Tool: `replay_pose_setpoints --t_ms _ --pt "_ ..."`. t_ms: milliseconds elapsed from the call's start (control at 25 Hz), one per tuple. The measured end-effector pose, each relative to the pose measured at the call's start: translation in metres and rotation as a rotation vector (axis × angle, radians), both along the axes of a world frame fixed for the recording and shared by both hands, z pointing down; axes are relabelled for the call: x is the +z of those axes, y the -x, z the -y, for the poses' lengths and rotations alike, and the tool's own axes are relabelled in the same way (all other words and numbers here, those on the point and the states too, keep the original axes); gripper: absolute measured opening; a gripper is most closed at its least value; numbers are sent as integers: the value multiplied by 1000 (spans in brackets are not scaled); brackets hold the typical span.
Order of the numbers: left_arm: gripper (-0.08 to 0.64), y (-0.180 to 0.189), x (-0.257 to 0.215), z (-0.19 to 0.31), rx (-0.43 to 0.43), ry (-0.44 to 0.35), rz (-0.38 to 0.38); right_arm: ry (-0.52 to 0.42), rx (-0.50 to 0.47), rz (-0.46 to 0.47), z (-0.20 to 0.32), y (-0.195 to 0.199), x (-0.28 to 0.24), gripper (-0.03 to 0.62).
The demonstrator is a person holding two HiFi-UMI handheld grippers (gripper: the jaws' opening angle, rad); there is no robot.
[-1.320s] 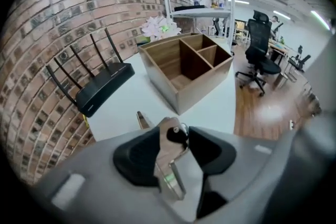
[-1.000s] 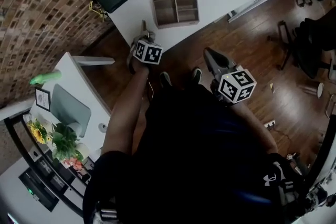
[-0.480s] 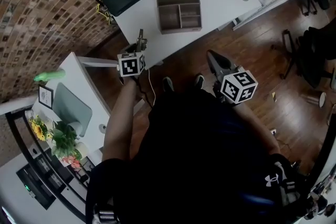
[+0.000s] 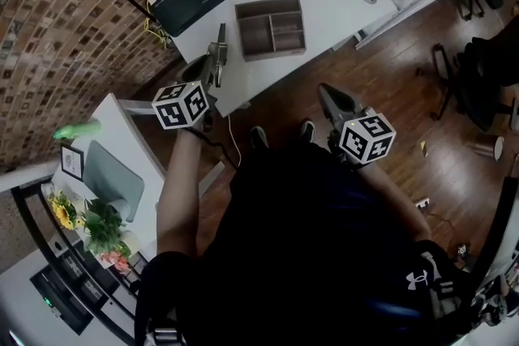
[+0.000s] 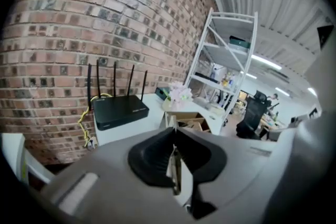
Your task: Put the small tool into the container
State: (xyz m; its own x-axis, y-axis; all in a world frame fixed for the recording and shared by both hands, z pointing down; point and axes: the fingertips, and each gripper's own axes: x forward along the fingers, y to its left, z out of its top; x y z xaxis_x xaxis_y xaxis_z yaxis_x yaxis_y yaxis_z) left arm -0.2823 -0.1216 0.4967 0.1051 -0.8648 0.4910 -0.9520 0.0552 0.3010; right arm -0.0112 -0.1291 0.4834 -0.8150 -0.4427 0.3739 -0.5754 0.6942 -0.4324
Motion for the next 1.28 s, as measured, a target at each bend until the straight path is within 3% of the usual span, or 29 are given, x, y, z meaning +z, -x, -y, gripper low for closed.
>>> replay_pose_setpoints --t_ms 320,800,1280 --pt "20 -34 -52 56 119 -162 -100 14 84 -3 6 -22 6 11" --pt "20 -93 -79 143 339 -280 -89 18 207 -47 12 -61 9 11" --pt "18 -138 -13 191 468 -236 -39 38 317 -96 5 -99 17 11"
